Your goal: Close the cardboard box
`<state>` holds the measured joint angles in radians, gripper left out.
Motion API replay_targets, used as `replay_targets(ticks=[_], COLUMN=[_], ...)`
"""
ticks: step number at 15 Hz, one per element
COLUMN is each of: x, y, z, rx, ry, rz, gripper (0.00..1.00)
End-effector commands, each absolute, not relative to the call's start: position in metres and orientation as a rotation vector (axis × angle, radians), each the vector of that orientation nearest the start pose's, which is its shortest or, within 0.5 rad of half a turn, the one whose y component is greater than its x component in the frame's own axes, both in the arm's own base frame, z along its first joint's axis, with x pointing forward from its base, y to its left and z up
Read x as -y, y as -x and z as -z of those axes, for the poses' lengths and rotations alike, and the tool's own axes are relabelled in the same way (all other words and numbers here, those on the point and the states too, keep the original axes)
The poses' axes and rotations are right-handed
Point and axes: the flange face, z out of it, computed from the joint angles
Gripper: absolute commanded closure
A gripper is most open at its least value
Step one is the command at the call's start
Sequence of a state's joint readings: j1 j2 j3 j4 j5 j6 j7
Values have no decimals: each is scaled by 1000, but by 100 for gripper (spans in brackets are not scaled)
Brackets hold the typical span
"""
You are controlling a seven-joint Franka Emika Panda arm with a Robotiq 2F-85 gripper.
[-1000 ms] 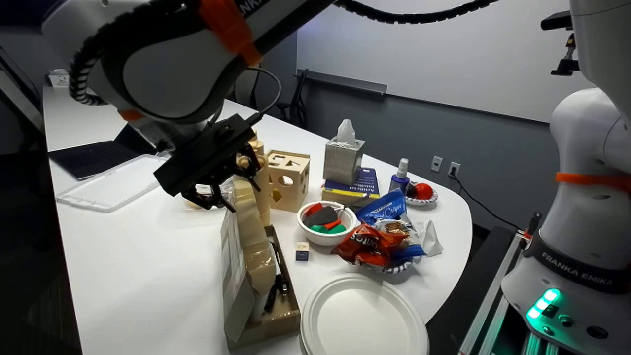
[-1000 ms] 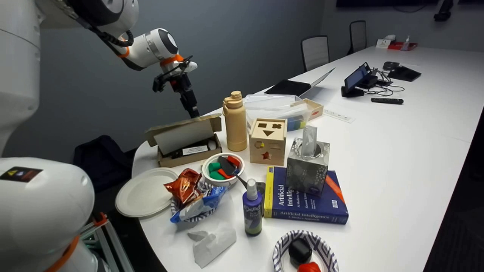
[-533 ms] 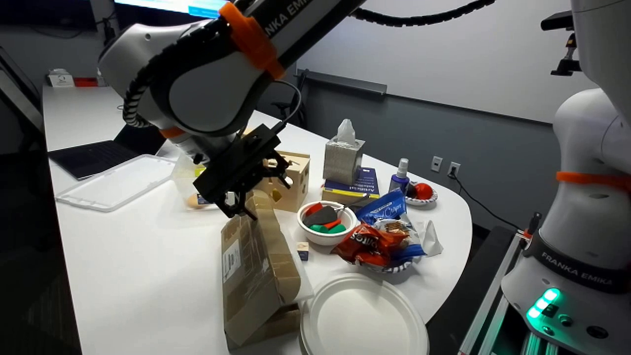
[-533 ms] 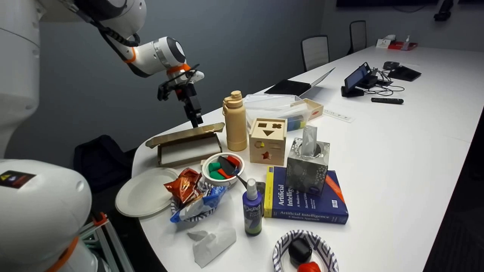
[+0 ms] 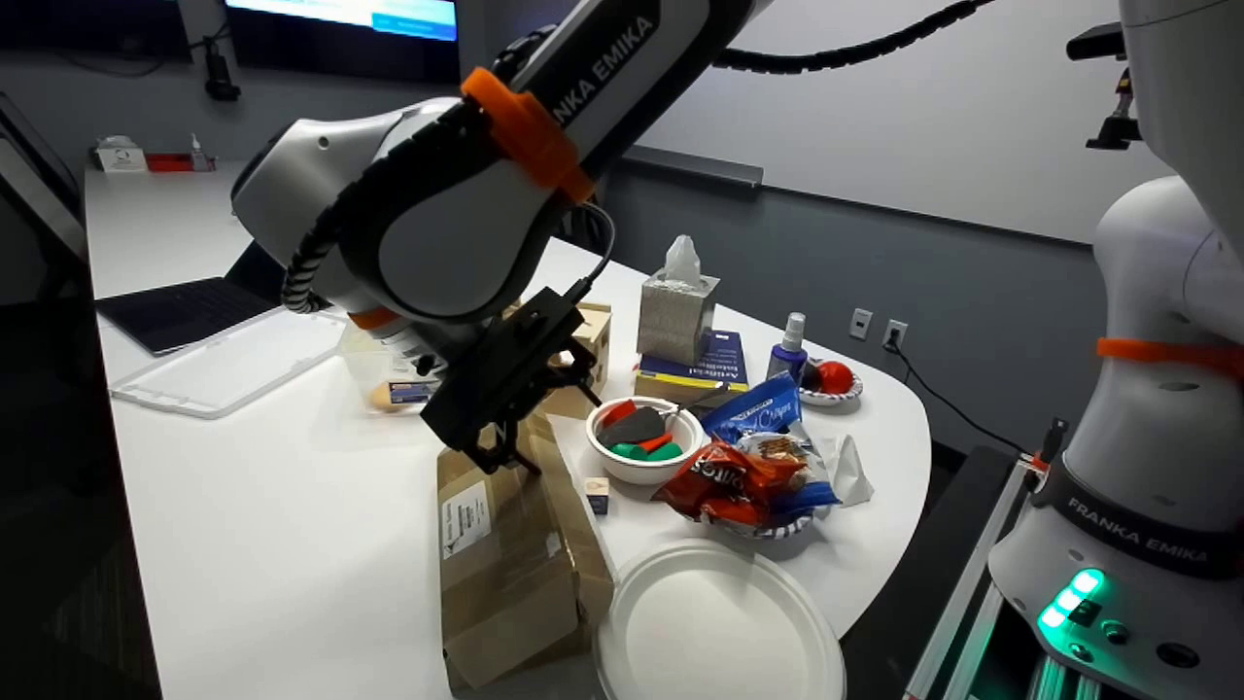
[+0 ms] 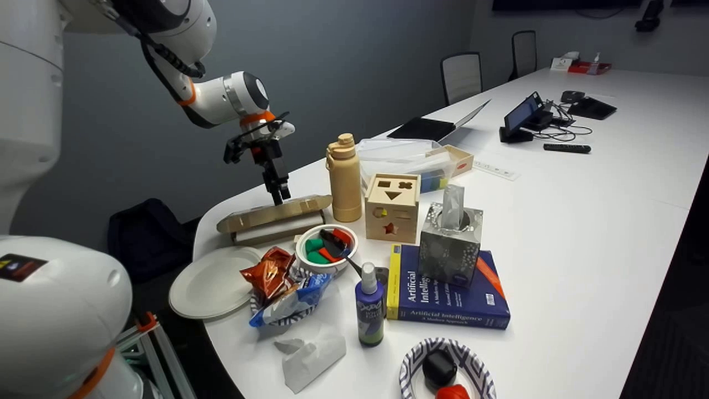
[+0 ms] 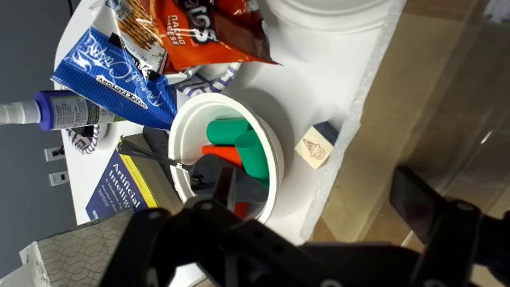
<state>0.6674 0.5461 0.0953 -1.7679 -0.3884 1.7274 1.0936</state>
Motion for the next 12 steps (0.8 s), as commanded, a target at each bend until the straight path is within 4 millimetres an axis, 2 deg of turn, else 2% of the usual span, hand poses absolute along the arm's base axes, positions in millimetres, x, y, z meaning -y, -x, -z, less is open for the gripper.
replay_targets(ticks=[1,12], x=[-380,-371], y=[-442,-429], z=[-213,-162], rx=[180,132], ry=[-2529,-2563], rz=[164,190], gripper=[0,0])
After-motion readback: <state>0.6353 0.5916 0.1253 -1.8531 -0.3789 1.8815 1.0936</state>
